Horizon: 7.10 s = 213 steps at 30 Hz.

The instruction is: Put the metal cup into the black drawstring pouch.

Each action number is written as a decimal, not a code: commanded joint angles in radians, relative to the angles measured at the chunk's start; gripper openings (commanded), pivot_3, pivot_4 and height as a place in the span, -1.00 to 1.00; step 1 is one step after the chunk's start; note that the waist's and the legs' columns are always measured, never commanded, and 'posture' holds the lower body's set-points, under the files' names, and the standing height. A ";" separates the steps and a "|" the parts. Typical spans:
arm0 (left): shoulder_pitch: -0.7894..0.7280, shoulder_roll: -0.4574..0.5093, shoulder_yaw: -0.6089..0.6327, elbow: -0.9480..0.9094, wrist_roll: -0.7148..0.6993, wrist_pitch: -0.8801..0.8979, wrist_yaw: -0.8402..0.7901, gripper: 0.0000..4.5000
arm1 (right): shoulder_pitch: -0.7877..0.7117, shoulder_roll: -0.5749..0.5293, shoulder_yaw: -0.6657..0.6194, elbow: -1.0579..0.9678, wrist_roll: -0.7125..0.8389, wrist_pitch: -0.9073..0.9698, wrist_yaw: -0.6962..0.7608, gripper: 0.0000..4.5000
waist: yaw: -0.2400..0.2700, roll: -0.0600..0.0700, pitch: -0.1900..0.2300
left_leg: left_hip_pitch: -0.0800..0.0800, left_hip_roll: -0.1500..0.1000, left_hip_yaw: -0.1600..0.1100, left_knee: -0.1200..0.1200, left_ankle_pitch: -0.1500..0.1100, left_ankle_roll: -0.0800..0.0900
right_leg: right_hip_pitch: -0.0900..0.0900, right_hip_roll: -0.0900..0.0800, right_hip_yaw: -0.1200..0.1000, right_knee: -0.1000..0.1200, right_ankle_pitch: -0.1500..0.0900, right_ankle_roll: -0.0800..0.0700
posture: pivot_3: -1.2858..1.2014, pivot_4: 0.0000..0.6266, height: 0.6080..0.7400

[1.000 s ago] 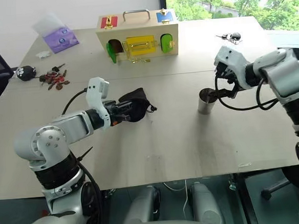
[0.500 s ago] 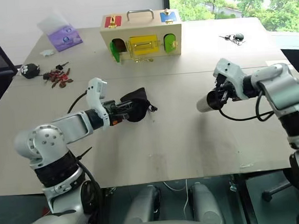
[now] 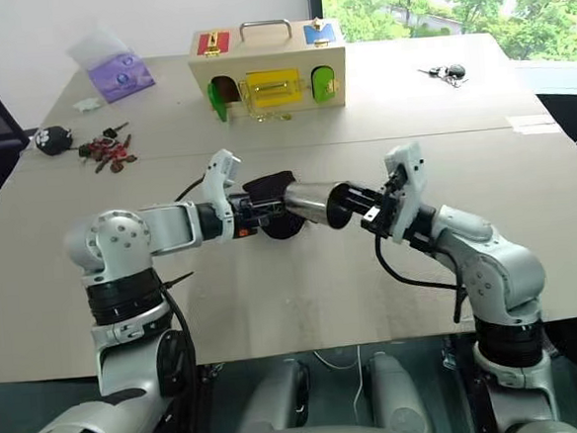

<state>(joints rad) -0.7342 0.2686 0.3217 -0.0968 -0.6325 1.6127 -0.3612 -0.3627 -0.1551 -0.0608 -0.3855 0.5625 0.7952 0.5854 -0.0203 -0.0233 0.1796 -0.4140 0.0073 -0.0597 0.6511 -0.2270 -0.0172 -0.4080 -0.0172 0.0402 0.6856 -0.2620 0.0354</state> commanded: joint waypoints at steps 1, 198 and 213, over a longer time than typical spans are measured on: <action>-0.031 0.016 -0.015 0.001 -0.023 0.002 -0.026 -1.00 | 0.025 0.043 0.080 0.059 -0.065 -0.139 -0.022 -0.99 | 0.000 0.000 0.000 | 0.000 0.000 0.001 0.000 0.000 0.000 | -0.001 0.000 0.000 0.001 0.000 0.000 | 0.03 -0.52 1.00; -0.098 0.024 -0.356 0.211 0.094 -1.214 -0.482 -0.91 | -0.712 -0.183 0.223 0.279 -0.556 -0.432 0.041 -1.00 | -0.020 -0.001 0.001 | -0.002 0.000 0.003 -0.012 0.003 -0.004 | -0.005 0.000 0.000 -0.007 0.000 -0.001 | 0.03 -0.52 1.00; 0.024 0.116 -0.330 0.304 0.195 -1.233 -0.507 -0.91 | -0.883 -0.299 -0.153 0.740 -0.469 -0.296 -0.300 -1.00 | -0.017 0.000 0.001 | -0.002 0.000 0.006 -0.012 0.003 -0.003 | -0.005 -0.001 0.002 -0.006 0.000 -0.001 | 0.03 -0.52 1.00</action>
<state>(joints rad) -0.7360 0.3503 -0.0367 0.1818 -0.4679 0.3820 -0.8751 -1.2188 -0.3883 -0.1313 0.3673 0.0934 0.5428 0.3307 -0.0377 -0.0233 0.1801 -0.4164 0.0073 -0.0538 0.6391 -0.2245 -0.0201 -0.4130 -0.0179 0.0418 0.6793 -0.2620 0.0341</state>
